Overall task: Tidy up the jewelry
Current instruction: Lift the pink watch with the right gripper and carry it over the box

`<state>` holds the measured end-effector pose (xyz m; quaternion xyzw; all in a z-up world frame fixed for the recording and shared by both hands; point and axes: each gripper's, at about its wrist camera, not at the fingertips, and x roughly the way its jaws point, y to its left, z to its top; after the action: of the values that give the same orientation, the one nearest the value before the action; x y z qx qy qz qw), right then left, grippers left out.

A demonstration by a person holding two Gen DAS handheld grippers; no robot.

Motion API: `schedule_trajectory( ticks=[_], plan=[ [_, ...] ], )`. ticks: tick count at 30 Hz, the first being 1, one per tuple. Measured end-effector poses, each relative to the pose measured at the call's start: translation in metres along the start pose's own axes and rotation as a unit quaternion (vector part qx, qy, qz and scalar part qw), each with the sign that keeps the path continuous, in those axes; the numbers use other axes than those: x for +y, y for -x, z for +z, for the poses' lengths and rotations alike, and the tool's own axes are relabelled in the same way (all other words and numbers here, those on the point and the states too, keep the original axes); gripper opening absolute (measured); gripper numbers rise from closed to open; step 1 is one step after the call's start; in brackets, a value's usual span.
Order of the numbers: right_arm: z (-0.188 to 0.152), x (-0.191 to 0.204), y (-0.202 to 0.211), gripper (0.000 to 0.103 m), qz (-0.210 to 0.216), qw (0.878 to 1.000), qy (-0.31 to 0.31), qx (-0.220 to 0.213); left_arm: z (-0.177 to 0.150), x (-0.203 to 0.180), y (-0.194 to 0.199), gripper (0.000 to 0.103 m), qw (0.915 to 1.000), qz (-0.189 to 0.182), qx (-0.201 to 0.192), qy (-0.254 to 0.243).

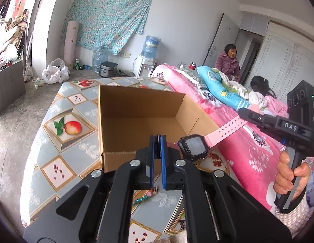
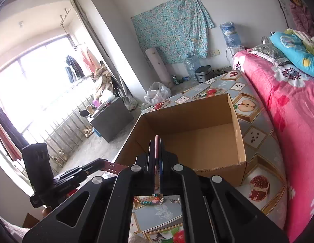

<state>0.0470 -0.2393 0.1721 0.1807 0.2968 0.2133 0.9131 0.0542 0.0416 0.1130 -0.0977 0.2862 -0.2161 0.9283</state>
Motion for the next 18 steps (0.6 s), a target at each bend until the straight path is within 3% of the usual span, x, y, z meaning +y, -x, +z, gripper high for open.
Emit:
schedule_trajectory(
  ticks=[2,6,11,14,15,18],
  plan=[
    [0.014,-0.007,-0.019,0.003,-0.006,1.000,-0.005,0.020,0.019,0.001,-0.001,0.005,0.9999,-0.009,-0.013,-0.002],
    [0.031,-0.028,-0.080,0.003,0.001,0.994,-0.046,0.101,0.057,-0.001,-0.015,0.004,0.9996,-0.008,-0.023,-0.014],
    [0.040,-0.041,-0.176,0.004,0.028,0.972,-0.108,0.208,0.105,0.003,-0.046,0.004,0.9988,0.020,-0.018,-0.040],
    [0.040,-0.031,-0.231,0.008,0.037,0.954,-0.109,0.276,0.127,0.007,-0.065,0.004,0.9971,0.048,-0.004,-0.058],
    [0.038,-0.025,-0.244,0.014,0.029,0.951,-0.100,0.291,0.133,0.007,-0.071,0.004,0.9961,0.059,0.000,-0.066],
    [0.037,-0.022,-0.259,0.025,0.030,0.951,-0.096,0.291,0.143,0.012,-0.089,0.004,0.9931,0.083,0.013,-0.082]
  ],
)
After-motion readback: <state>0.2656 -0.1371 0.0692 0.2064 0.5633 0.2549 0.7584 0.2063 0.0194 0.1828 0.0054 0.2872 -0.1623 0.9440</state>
